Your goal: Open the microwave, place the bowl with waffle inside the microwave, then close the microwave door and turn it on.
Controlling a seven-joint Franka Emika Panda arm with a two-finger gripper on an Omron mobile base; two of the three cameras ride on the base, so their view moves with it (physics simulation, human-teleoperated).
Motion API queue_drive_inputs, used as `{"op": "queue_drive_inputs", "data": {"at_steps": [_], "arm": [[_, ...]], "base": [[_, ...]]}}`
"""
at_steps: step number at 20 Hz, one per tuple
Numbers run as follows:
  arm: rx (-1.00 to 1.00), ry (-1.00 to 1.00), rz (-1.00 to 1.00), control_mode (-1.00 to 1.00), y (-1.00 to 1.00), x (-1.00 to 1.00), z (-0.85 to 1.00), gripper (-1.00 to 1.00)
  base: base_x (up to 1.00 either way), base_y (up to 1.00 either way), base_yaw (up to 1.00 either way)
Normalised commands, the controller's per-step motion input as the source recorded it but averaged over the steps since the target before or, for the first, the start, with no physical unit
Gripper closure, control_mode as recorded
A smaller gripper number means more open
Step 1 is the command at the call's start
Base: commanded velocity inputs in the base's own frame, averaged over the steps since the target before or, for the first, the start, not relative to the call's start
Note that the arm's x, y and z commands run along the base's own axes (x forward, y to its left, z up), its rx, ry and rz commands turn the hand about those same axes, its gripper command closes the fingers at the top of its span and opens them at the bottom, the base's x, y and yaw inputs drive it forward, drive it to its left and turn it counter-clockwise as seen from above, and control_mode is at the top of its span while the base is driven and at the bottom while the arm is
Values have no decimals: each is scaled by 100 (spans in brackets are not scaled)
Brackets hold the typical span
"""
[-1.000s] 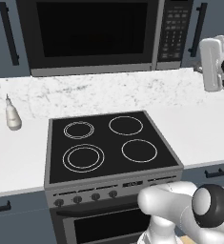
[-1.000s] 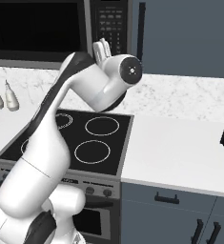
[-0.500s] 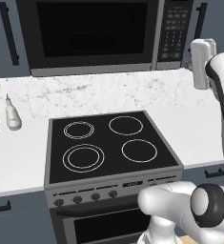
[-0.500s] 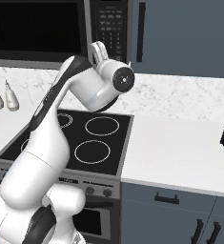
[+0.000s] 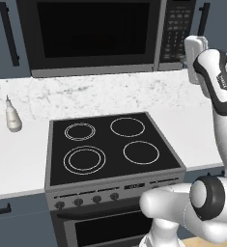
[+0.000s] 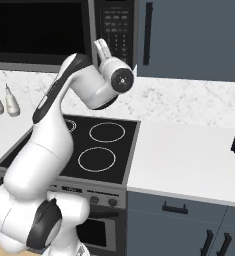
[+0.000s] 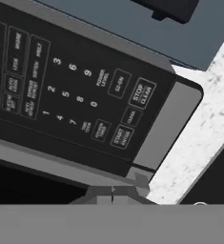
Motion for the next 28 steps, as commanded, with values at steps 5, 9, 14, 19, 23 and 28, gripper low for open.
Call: {"op": "queue_drive_inputs", "data": {"at_steps": [5, 9, 14, 19, 23, 28], "arm": [[0, -2, -5, -100, 0, 36, -3, 100], [0, 0, -5, -100, 0, 38, -22, 100], [0, 0, -4, -100, 0, 35, -5, 100], [0, -1, -2, -100, 0, 42, 0, 100], [1, 1, 0, -100, 0, 57, -9, 100], [6, 1, 0, -100, 1, 76, -33, 100]], "base": [[0, 0, 0], [0, 0, 0], [0, 0, 0], [0, 0, 0], [0, 0, 0], [0, 0, 0]]}}
